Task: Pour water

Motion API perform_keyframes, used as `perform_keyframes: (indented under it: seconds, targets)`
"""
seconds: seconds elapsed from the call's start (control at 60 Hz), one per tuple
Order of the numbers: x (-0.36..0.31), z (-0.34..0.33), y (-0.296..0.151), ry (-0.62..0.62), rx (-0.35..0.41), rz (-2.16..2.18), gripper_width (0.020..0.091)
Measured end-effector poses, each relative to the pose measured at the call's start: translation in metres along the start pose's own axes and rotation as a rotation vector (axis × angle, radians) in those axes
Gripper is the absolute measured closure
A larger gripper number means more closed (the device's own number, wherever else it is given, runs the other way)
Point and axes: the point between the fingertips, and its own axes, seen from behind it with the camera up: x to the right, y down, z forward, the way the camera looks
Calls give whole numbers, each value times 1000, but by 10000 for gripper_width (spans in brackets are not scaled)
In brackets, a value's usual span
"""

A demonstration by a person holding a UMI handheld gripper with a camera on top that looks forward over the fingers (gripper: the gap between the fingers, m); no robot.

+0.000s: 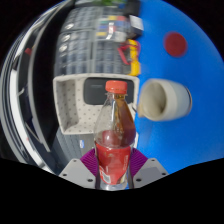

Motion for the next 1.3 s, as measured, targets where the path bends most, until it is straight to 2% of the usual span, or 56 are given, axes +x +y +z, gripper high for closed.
perform_keyframes:
  seconds: [0.133,0.317,0.467,0.617,0.817,1.017,1.033,1.05,1.067,1.133,1.25,1.3]
  targets:
    - [-32,-19,-38,0,56,-379,728]
    - [-78,-50,-118,93,236,-910,727]
    - [-71,-65,-189,182,382,-1192,729]
    - [-31,-73,-243,344,399,-1345,730]
    - [35,-63,-295,432,394,-1387,728]
    - [71,-48,-310,441,380,-1422,729]
    - [76,-47,-309,443,374,-1427,681]
    - [74,-47,-308,427,383,-1438,676]
    - [71,-46,-308,409,400,-1450,707]
    - [73,-47,-305,381,405,-1462,712]
    - [72,-51,-301,336,425,-1486,707]
    - [72,-52,-300,333,427,-1498,681]
